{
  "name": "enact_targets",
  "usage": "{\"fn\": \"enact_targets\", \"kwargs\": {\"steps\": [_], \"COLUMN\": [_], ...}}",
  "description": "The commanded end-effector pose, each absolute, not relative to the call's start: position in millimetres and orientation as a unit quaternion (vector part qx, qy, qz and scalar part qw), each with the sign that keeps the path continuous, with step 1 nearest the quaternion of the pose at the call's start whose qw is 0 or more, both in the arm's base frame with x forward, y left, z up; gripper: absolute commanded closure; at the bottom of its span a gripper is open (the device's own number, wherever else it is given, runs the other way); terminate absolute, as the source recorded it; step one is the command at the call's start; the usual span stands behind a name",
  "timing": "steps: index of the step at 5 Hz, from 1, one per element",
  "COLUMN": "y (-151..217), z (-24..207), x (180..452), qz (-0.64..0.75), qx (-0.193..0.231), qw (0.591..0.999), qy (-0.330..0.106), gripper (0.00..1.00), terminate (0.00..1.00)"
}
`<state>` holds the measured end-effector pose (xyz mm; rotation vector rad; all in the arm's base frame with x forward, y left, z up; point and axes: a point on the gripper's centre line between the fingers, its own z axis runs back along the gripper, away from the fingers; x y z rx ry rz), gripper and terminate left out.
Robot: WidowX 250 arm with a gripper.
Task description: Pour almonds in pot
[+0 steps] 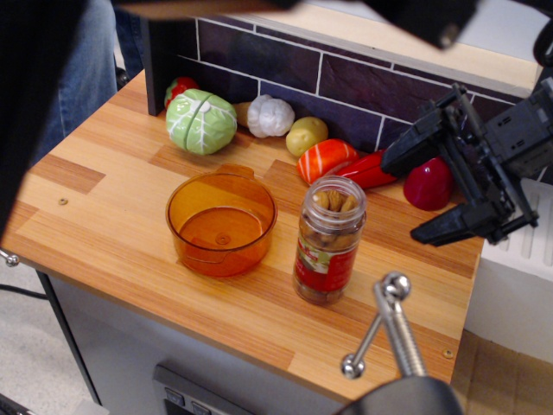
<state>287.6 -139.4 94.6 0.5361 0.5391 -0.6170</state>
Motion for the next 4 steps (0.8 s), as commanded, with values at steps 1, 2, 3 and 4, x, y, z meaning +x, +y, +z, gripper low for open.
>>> {"fn": "enact_targets", "kwargs": {"steps": [1, 2, 3, 4], "y": [-140.7, -123.9, -107.7, -90.9], "z": [78.7, 63.1, 57.0, 53.3], "x": [295.9, 293.6, 285.9, 277.3], "qz": [-0.309, -0.311, -0.325, -0.327], "qx": [0.250, 0.256, 0.261, 0.271], "qw": [0.868, 0.856, 0.845, 0.837], "qy": [0.299, 0.325, 0.336, 0.345], "gripper": [0.00, 0.00, 0.00, 0.00], "terminate": [0.00, 0.00, 0.00, 0.00]}}
